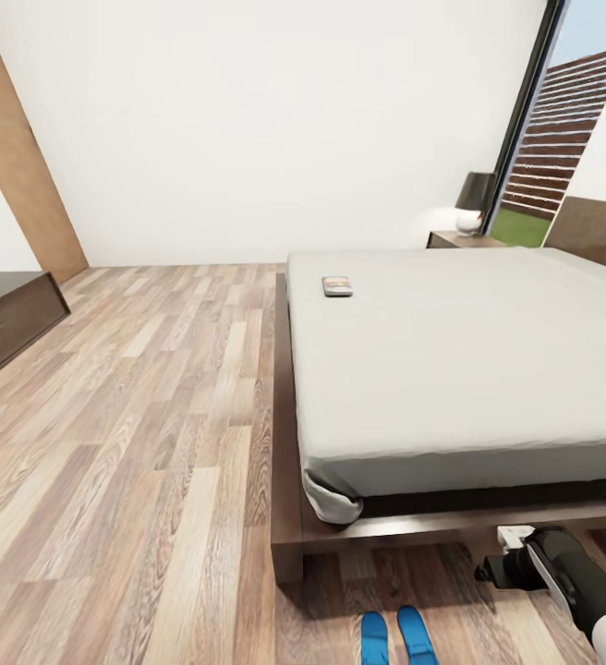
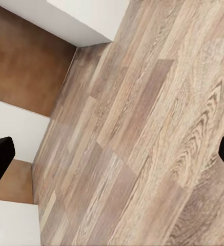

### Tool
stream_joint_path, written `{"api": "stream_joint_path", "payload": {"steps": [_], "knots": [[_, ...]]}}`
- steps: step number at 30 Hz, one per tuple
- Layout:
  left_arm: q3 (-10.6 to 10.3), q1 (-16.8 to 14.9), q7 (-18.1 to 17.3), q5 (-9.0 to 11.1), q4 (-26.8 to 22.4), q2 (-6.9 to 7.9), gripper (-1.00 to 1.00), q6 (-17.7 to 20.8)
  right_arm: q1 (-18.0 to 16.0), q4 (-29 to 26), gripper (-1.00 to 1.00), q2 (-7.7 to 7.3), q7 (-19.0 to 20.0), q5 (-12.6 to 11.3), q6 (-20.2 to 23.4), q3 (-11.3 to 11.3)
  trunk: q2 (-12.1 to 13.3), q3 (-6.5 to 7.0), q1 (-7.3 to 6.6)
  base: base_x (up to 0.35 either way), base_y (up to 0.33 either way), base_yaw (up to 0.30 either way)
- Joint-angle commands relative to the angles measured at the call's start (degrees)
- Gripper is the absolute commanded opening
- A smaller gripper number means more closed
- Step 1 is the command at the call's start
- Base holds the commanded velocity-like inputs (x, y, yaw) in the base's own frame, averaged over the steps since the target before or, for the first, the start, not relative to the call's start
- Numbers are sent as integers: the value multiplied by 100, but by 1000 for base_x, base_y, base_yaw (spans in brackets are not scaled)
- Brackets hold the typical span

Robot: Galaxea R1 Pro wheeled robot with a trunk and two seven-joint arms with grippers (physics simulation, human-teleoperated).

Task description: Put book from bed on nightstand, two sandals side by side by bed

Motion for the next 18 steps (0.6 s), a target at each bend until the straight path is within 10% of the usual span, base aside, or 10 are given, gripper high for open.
{"api": "stream_joint_path", "payload": {"steps": [1,18], "knots": [[48,-7,12,-37,14,1,100,-43,-1,-7,100,-2,47,60,18,-54,0,18,-3,0,0,0],[48,-3,8,-51,21,1,100,-52,19,-4,100,-16,47,91,-23,-333,681,323,-377,0,0,0]]}}
